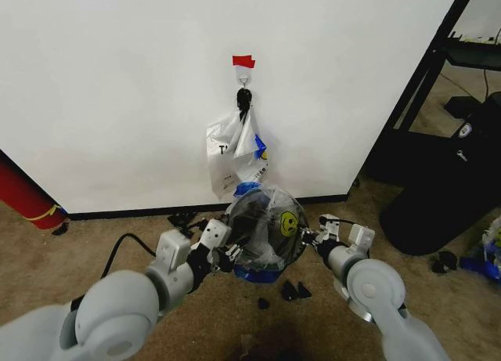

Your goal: Pick up the garbage bag from the wall and place it over the trash bin.

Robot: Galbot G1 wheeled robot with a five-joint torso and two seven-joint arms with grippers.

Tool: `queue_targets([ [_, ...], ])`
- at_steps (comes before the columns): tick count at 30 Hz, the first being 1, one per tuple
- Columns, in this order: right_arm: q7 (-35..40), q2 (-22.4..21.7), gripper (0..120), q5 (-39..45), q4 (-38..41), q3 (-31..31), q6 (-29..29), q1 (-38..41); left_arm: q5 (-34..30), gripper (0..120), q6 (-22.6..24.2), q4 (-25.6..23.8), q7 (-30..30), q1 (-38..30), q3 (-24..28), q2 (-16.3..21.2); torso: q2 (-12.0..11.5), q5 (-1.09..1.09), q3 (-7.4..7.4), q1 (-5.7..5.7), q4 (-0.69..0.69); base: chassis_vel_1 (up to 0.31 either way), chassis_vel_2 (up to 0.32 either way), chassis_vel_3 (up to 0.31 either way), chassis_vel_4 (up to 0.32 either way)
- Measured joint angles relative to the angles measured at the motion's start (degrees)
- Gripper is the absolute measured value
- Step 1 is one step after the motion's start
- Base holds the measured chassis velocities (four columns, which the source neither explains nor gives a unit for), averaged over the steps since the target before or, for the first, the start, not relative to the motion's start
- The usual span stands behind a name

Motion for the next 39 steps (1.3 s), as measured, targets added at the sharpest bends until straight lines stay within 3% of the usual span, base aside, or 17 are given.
queue_targets([
  [4, -0.14, 0.14, 1, -0.94, -0.2, -0.87, 0.24, 0.29, -4.21, 0, 0.78, 1.12, -2.77, -3.76, 1.93, -1.22, 0.0, 0.0, 0.0, 0.0, 0.03, 0.0, 0.0, 0.0, 0.0],
  [6, -0.29, 0.44, 1, -2.93, -0.02, -1.64, 0.66, 0.01, -8.16, 0, 1.38, 3.83, -5.96, -9.36, 7.08, -3.89, 0.0, -0.01, 0.0, 0.0, 0.0, 0.0, 0.0, 0.0, 0.0],
  [8, -0.3, 0.54, 1, -3.34, 0.06, -1.75, 0.76, -0.01, -9.33, 0, 1.53, 4.58, -6.87, -10.72, 8.27, -4.82, 0.0, -0.01, 0.0, 0.0, -0.01, 0.0, 0.0, 0.0, 0.0],
  [10, -0.22, 1.25, 1, -4.44, 0.48, -2.18, 1.3, 0.0, -12.88, 0, 1.85, 7.48, -9.89, -14.8, 11.38, -8.44, 0.0, 0.0, 0.0, 0.0, -0.01, 0.0, 0.0, 0.0, 0.0],
  [18, -0.01, 3.38, 1, -10.15, 2.25, -2.83, 3.21, -3.06, -15.08, 0, 1.82, 16.04, -15.14, -20.32, 16.53, -16.47, 0.0, 0.0, 0.0, 0.0, -0.02, 0.0, 0.0, 0.0, 0.0],
  [27, -2.71, 4.14, 1, -28.41, 4.7, -6.42, 6.5, -6.19, -9.76, 0, 0.8, 18.62, -14.42, -20.57, 18.84, -17.33, 0.0, 0.0, 0.0, 0.0, 0.0, 0.0, 0.0, 0.0, 0.0],
  [35, -3.26, 5.03, 1, -29.3, 4.0, -6.89, 8.39, -5.56, -9.66, 0, 0.83, 20.77, -15.09, -20.16, 20.11, -19.17, 0.0, 0.0, 0.0, 0.0, 0.01, 0.0, 0.0, 0.0, 0.0],
  [39, -3.53, 5.54, 1, -26.98, 3.66, -6.78, 9.73, -5.81, -8.32, 0, 0.9, 24.23, -15.54, -18.9, 20.23, -20.58, 0.0, 0.0, 0.0, 0.0, 0.01, 0.0, 0.0, 0.0, 0.0],
])
